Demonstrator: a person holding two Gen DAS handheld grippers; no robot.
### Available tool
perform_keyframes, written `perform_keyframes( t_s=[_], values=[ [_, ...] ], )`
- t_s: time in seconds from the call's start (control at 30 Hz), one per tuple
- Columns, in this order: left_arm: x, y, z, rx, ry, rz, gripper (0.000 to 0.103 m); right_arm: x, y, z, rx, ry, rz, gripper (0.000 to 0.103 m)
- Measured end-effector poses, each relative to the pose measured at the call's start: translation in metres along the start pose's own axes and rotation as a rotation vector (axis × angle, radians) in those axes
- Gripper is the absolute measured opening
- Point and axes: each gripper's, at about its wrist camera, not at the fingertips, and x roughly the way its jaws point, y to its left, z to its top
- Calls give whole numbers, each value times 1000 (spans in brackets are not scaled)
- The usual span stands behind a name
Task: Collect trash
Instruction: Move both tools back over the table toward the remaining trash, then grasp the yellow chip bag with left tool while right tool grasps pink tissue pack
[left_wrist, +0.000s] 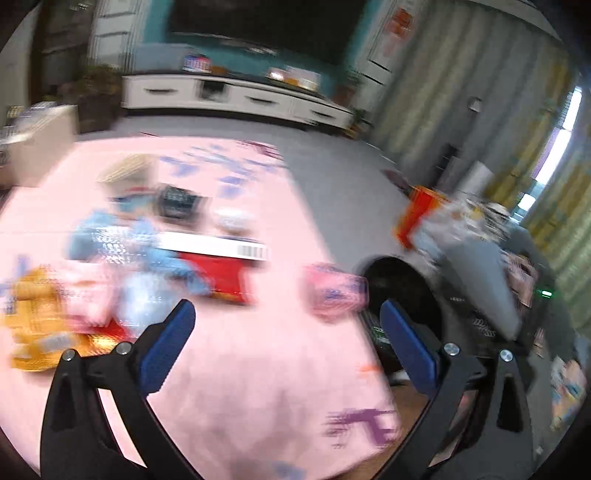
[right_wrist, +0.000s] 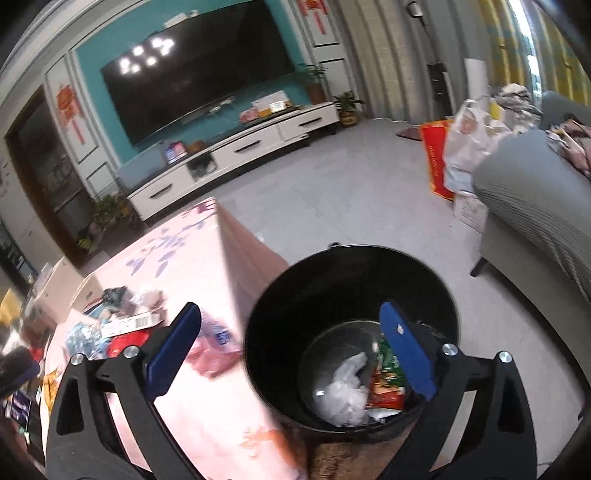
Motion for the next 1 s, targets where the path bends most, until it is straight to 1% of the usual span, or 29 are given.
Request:
perform_keyframes(
  t_s=[0.07, 0.1, 0.17, 0.2, 0.23, 0.27, 0.3, 0.37, 0.4, 0.47, 0.53, 0.57, 0.63, 0.7, 0.8, 0.87, 0.9, 0.97, 1.0],
  values=[
    [-10, 34, -2, -38, -24, 86, 100, 2, 10, -1, -21, 5, 12, 99],
    [-13, 50, -2, -61, -31, 113, 100, 3, 16, -2, -30, 6, 14, 99],
    [-19, 84, -5, -135, -41, 141, 100, 5, 29, -4, -48, 7, 22, 100],
    [-24, 110, -9, -210, -60, 158, 100, 6, 35, -4, -55, 10, 29, 100],
    [-27, 119, -13, -245, -73, 167, 100, 8, 40, -5, -63, 16, 39, 100],
    [-31, 140, -18, -295, -92, 183, 100, 10, 45, -6, -72, 24, 49, 100],
    [-33, 154, -21, -315, -95, 200, 100, 14, 54, -8, -86, 38, 65, 100],
    [-35, 172, -23, -344, -91, 249, 100, 21, 66, -9, -106, 64, 80, 100],
    [-35, 183, -25, -368, -91, 292, 100, 26, 72, -10, -117, 79, 84, 100],
    [-40, 202, -28, -407, -100, 352, 100, 39, 84, -9, -139, 119, 78, 100],
    [-41, 215, -31, -433, -93, 381, 100, 58, 98, -3, -174, 193, 51, 100],
    [-41, 222, -34, -446, -87, 383, 100, 68, 105, 0, -193, 227, 47, 100],
    [-34, 235, -38, -489, -59, 359, 100, 82, 113, 5, -221, 255, 65, 100],
    [-24, 242, -39, -519, -26, 332, 100, 98, 121, 9, -242, 280, 54, 100],
    [-15, 246, -42, -539, -13, 280, 100, 117, 122, 1, -245, 298, 41, 100],
    [-12, 248, -44, -549, -12, 272, 100, 126, 123, -7, -256, 314, 42, 100],
    [-10, 249, -46, -549, -9, 275, 100, 129, 124, -11, -273, 314, 39, 100],
    [-6, 249, -46, -538, -3, 281, 100, 129, 127, -15, -316, 273, 26, 99],
    [-4, 249, -46, -534, -3, 281, 100, 131, 128, -16, -324, 268, 21, 99]
  ],
)
